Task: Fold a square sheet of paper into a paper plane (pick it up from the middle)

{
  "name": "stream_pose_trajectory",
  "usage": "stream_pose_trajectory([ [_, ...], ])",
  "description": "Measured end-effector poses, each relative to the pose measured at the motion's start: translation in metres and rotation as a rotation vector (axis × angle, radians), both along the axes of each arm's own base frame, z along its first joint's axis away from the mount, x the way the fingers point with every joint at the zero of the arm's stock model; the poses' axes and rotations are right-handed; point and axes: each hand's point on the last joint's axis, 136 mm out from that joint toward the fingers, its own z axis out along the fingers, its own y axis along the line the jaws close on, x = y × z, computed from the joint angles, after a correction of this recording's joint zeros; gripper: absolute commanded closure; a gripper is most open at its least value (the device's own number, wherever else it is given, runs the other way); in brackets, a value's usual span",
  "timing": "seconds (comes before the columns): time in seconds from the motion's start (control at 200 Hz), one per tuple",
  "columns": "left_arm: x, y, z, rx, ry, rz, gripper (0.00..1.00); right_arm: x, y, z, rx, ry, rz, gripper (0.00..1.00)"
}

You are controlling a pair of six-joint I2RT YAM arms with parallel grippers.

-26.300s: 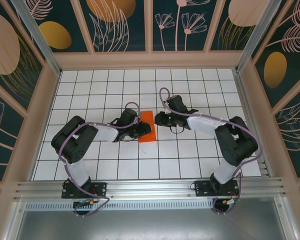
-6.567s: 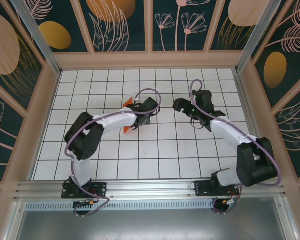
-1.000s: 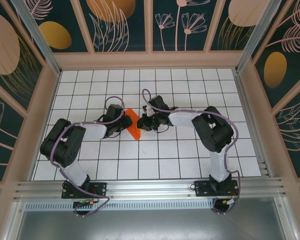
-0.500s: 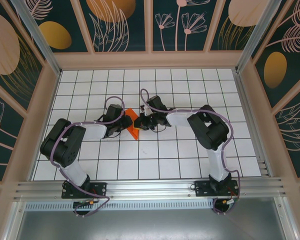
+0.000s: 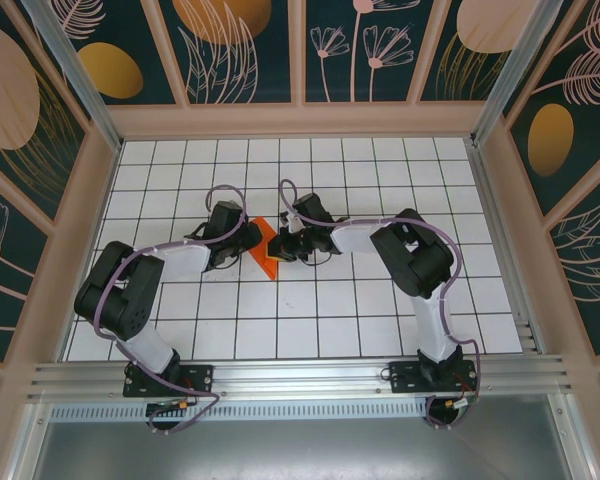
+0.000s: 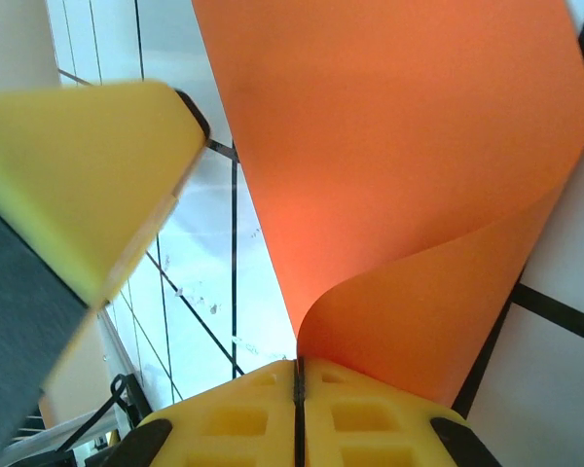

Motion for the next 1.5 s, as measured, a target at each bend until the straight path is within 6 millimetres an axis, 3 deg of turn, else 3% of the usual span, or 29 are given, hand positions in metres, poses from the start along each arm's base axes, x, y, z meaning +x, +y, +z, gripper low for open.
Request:
stream_pose_trajectory([
  [0.115, 0.001, 0.004, -0.004, 0.014, 0.008, 0.006, 0.75, 0.000, 0.000, 0.000, 0.002, -0.002, 0.000, 0.90],
  [0.305, -0.002, 0.005, -0.027, 0.046, 0.064, -0.003, 0.80, 0.002, 0.002, 0.003, 0.015, -0.014, -0.001, 0.90],
  [0.971, 0.000, 0.004, -0.026, 0.046, 0.060, -0.007, 0.79, 0.010, 0.010, 0.000, 0.028, -0.008, -0.005, 0.89],
  [1.501, -0.001, 0.003, -0.026, 0.042, 0.061, -0.012, 0.78, 0.000, 0.009, -0.006, -0.014, -0.025, 0.048, 0.88],
])
